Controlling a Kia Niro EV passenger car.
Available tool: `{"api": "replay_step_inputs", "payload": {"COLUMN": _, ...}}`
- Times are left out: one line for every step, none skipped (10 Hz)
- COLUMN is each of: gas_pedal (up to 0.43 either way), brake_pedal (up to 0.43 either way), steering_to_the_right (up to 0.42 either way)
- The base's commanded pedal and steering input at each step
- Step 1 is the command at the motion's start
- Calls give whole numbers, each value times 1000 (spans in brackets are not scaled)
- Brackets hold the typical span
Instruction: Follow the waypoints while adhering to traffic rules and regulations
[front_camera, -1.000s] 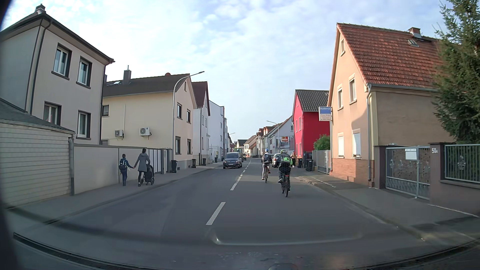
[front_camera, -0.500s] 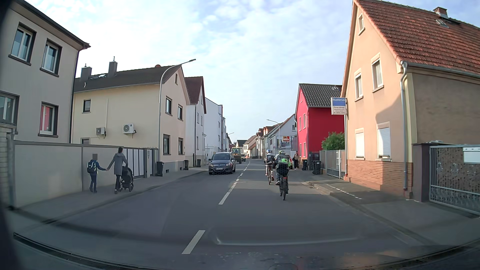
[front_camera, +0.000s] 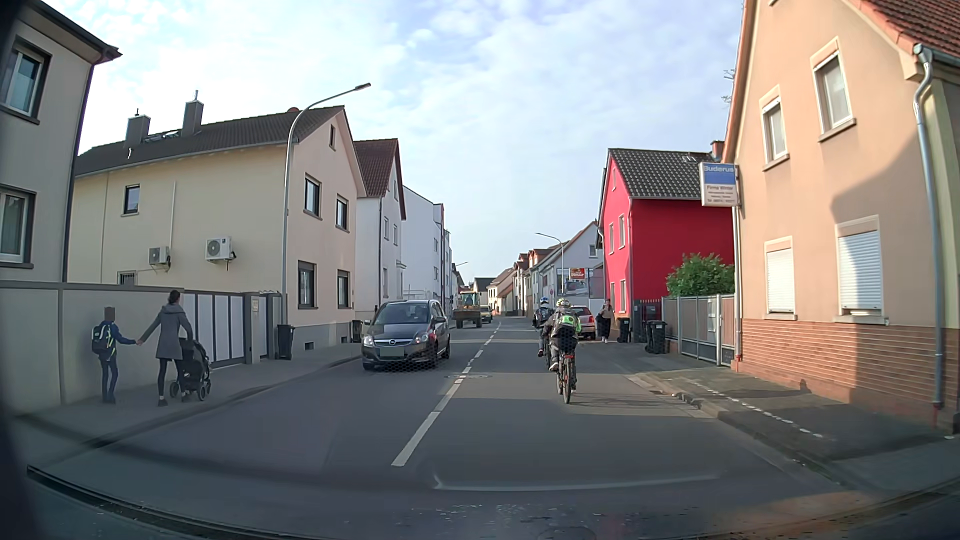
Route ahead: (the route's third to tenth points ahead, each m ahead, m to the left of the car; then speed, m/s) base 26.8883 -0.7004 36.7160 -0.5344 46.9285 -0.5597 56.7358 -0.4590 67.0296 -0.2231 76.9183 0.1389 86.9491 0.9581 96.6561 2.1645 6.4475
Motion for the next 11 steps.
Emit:
{"api": "replay_step_inputs", "payload": {"gas_pedal": 0, "brake_pedal": 0, "steering_to_the_right": -7}}
{"api": "replay_step_inputs", "payload": {"gas_pedal": 0, "brake_pedal": 0, "steering_to_the_right": -6}}
{"api": "replay_step_inputs", "payload": {"gas_pedal": 0, "brake_pedal": 0, "steering_to_the_right": -6}}
{"api": "replay_step_inputs", "payload": {"gas_pedal": 0, "brake_pedal": 0, "steering_to_the_right": -6}}
{"api": "replay_step_inputs", "payload": {"gas_pedal": 0, "brake_pedal": 0, "steering_to_the_right": -6}}
{"api": "replay_step_inputs", "payload": {"gas_pedal": 0, "brake_pedal": 0, "steering_to_the_right": -6}}
{"api": "replay_step_inputs", "payload": {"gas_pedal": 0, "brake_pedal": 0, "steering_to_the_right": -5}}
{"api": "replay_step_inputs", "payload": {"gas_pedal": 0, "brake_pedal": 0, "steering_to_the_right": -5}}
{"api": "replay_step_inputs", "payload": {"gas_pedal": 0, "brake_pedal": 0, "steering_to_the_right": -5}}
{"api": "replay_step_inputs", "payload": {"gas_pedal": 0, "brake_pedal": 0, "steering_to_the_right": -5}}
{"api": "replay_step_inputs", "payload": {"gas_pedal": 0, "brake_pedal": 0, "steering_to_the_right": -5}}
